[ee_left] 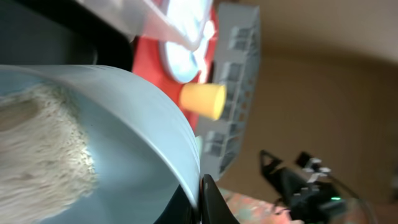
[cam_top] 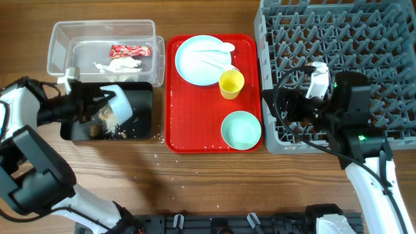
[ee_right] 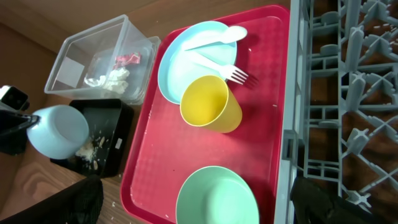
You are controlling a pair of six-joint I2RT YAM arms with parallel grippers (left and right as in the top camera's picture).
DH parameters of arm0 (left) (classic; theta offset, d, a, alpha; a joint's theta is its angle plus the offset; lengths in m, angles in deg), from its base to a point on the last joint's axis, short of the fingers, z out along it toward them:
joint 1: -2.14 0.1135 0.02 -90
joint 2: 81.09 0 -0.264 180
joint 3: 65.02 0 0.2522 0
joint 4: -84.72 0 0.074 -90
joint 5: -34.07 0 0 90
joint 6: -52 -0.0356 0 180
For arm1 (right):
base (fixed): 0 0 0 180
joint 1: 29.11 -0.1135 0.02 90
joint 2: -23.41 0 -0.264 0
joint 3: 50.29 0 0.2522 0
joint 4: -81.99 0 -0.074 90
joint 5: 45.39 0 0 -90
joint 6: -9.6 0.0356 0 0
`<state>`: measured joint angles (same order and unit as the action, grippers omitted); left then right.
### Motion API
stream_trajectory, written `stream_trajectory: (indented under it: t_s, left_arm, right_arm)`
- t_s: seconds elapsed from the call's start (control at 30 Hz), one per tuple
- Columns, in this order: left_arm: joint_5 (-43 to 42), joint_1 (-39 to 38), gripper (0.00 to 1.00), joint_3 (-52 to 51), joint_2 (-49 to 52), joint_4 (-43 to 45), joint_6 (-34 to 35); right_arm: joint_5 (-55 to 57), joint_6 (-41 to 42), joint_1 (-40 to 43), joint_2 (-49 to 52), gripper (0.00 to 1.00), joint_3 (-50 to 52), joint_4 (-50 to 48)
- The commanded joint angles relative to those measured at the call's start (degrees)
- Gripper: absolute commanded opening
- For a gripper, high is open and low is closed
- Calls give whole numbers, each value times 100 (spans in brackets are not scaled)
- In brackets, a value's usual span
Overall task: Sort waste into correct bins and load items into the dishwasher rack
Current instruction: 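Tip the bowl over the black tray to dump the rice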
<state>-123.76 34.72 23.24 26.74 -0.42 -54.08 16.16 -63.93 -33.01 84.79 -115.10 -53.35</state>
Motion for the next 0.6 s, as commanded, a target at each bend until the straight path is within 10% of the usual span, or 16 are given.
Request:
stream_trajectory:
  t_s: [0.0,0.57]
  left_arm:
    - [-1032,208,4,-48,203,4,72]
    - [-2253,210,4,-46,203,-629,761]
  right_arm:
    - [-13,26,22,33,98,-105,7]
    - [-9,22,22,35,98,-105,9]
